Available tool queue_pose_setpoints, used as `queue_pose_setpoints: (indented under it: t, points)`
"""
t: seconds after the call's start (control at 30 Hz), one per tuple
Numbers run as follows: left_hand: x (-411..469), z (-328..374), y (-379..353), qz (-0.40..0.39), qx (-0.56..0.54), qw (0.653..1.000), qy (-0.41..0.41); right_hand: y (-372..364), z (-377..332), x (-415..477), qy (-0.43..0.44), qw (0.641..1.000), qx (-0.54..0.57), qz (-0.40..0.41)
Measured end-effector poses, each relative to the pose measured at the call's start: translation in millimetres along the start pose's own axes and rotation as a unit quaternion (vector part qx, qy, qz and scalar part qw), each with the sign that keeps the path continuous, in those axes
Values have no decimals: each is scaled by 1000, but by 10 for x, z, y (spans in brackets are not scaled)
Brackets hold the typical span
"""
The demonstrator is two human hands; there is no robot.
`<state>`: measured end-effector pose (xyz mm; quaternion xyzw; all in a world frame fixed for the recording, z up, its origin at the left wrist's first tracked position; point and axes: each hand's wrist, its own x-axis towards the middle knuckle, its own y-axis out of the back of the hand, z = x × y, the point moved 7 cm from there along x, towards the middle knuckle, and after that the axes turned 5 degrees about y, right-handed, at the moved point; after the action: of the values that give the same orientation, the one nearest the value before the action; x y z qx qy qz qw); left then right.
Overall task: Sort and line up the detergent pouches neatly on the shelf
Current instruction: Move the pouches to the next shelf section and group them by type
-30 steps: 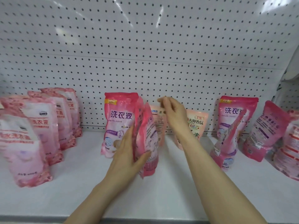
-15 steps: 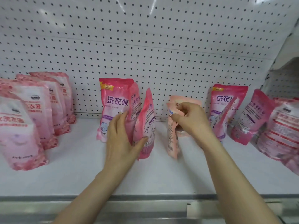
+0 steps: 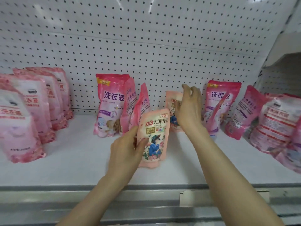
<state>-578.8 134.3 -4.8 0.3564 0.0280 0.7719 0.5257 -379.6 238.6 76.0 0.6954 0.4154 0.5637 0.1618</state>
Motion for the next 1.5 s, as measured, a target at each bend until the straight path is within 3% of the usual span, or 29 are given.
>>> queue_pose_setpoints:
  t: [0.07, 0.13, 0.3, 0.43, 0.6, 0.7, 0.8, 0.87, 1.03, 1.13, 1.37, 1.5]
  points:
    - [1, -122, 108, 11, -45, 998, 41, -195, 143, 113, -48, 997, -47, -44]
    - [18, -295, 212, 20, -111, 989, 96, -273, 266, 131, -81, 995, -45, -32]
    - [15, -480, 368, 24, -194, 972, 134, -103, 178, -47, -16, 997, 58, 49]
    - [-19, -515, 296, -28, -194, 972, 132, 92, 97, -294, 14, 989, 138, 55]
    - [-72, -591, 186, -75, -159, 973, 152, -181, 209, -834, -123, 928, 352, -11]
    - [-95, -605, 143, -104, -140, 972, 158, -479, 229, -1062, -153, 925, 337, -81]
    - [-134, -630, 172, -80, -149, 972, 163, -510, 271, -1089, -173, 920, 347, -59]
    - [-172, -654, 226, -54, -173, 968, 174, -496, 305, -1123, -208, 893, 398, -38]
    - [-248, -664, 505, -18, -211, 965, 156, -443, 183, -1375, -314, 740, 595, -8]
    - [-275, -680, 737, -23, -230, 962, 147, -320, 24, -1524, -323, 696, 641, 8]
    - [-415, -956, 1482, -65, -257, 954, 142, -166, -700, -2066, -331, 688, 644, 29]
    - [-549, -1204, 1968, -74, -274, 948, 146, -230, -1285, -2359, -325, 703, 632, 9]
